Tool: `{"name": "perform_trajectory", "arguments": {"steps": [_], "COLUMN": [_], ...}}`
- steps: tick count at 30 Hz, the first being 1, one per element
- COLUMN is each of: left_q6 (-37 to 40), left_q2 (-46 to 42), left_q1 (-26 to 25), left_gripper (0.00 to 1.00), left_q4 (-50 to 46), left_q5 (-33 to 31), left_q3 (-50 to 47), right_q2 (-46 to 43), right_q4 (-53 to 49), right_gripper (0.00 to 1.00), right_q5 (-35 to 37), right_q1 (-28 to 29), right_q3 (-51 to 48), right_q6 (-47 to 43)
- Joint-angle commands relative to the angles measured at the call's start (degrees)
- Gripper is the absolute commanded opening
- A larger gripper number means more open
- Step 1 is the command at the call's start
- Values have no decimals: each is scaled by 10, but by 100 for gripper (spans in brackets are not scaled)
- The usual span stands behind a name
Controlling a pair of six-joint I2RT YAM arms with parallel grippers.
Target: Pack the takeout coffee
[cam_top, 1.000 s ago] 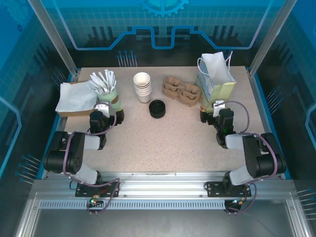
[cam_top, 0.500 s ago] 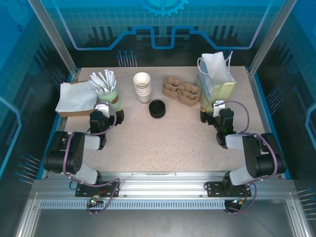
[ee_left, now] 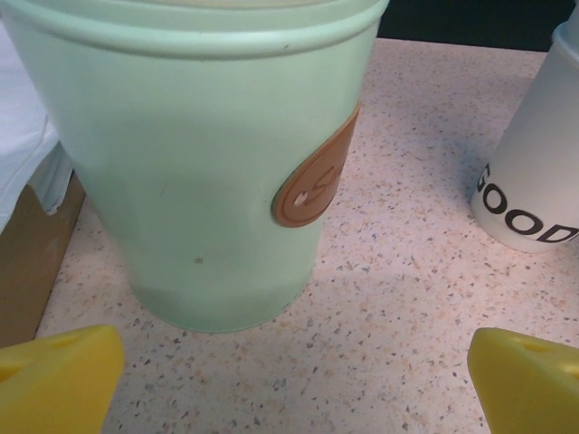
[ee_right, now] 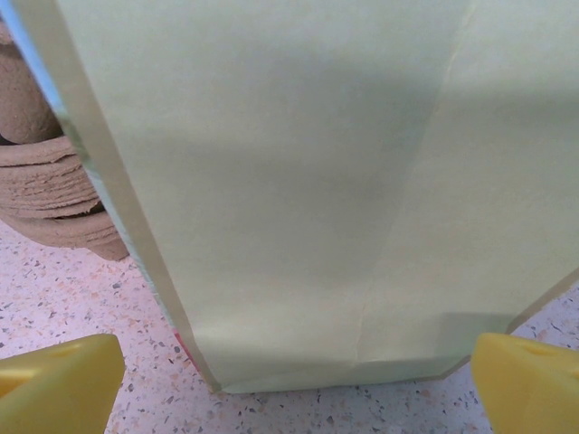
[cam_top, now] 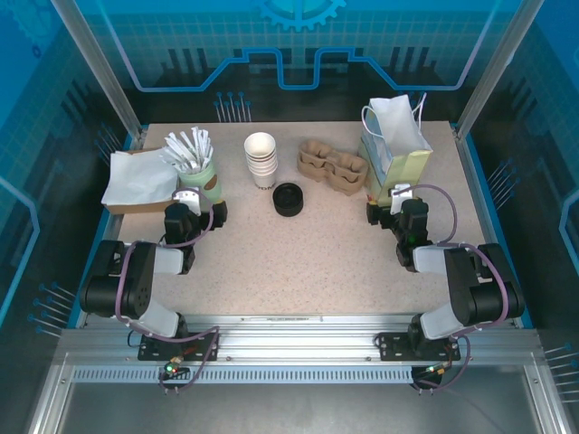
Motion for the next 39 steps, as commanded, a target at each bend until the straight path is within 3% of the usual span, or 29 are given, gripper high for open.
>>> {"name": "perform_trajectory", "arguments": {"steps": [1, 3, 5, 8, 11, 13, 16, 20, 23, 31, 39], "left_q6": [-4, -18, -41, -132, -211, -245, -283, -246, -210, -139, -105], "left_q2": [-58, -112, -174, -255, -322, -361, -388, -356, -290, -93, 30], "left_q1": [-2, -2, -2, -2, -3, -4, -19, -59, -85, -117, -117], "left_gripper": [99, 99, 99, 99, 99, 99, 96, 89, 84, 71, 64], "left_q4": [-63, -147, -249, -397, -471, -469, -467, -563, -628, -735, -775], "left_q5": [-35, -56, -72, -80, -12, 59, 120, 125, 109, 82, 67], "left_q3": [23, 41, 67, 110, 132, 131, 147, 238, 315, 512, 642], "right_q2": [-37, -74, -116, -192, -269, -306, -340, -310, -233, -79, -21], "right_q4": [-78, -173, -206, -252, -357, -417, -444, -479, -519, -551, -563], "right_gripper": [100, 100, 100, 100, 100, 98, 92, 91, 91, 90, 90], "right_q5": [18, 34, 61, 65, 60, 23, 1, 46, 25, -14, -28], "right_q1": [-5, -4, 0, -1, 5, 15, 91, 244, 294, 327, 332], "right_q3": [39, 73, 75, 73, 97, 118, 142, 207, 294, 432, 472], "right_q6": [-2, 13, 43, 114, 193, 228, 211, 154, 136, 109, 102]}}
